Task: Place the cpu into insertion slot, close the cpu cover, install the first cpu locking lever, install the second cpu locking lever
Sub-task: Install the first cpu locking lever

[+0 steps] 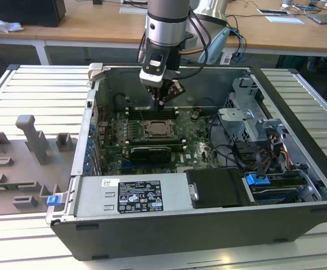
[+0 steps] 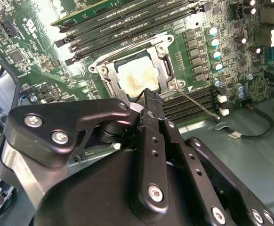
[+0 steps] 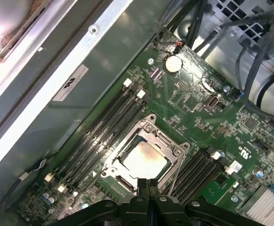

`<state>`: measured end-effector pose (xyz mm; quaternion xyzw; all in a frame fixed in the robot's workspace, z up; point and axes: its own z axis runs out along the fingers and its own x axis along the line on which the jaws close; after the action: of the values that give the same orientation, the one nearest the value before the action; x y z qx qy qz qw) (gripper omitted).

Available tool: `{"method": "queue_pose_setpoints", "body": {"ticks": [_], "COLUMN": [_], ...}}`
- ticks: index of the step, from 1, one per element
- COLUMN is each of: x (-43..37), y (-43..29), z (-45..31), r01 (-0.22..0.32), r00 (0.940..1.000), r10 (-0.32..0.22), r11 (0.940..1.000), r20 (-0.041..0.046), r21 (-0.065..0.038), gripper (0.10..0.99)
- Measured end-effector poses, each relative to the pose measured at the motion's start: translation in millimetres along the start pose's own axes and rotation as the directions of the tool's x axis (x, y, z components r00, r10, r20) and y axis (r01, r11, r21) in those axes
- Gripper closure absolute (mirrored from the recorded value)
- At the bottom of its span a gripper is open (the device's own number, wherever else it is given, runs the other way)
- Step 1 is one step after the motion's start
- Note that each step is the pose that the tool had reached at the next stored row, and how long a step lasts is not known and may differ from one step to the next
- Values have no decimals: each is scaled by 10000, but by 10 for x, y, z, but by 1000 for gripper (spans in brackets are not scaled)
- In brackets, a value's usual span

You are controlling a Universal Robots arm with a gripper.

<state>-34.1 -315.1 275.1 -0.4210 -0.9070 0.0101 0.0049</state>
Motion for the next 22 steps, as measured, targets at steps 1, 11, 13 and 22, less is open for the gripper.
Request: {"method": "queue_pose_setpoints", "body": {"ticks": [1, 11, 13, 22], "x": [0, 0, 0, 0], "y": [0, 0, 0, 0], "z": [0, 1, 1, 1], "r01": [82, 405, 473, 954], "r00": [10000, 9992, 9989, 9954], "r10": [-82, -405, -473, -954], "r11": [10000, 9992, 9989, 9954], "r20": [2, 9, 10, 22], "r21": [0, 0, 0, 1], "gripper": [980, 980, 980, 980]}}
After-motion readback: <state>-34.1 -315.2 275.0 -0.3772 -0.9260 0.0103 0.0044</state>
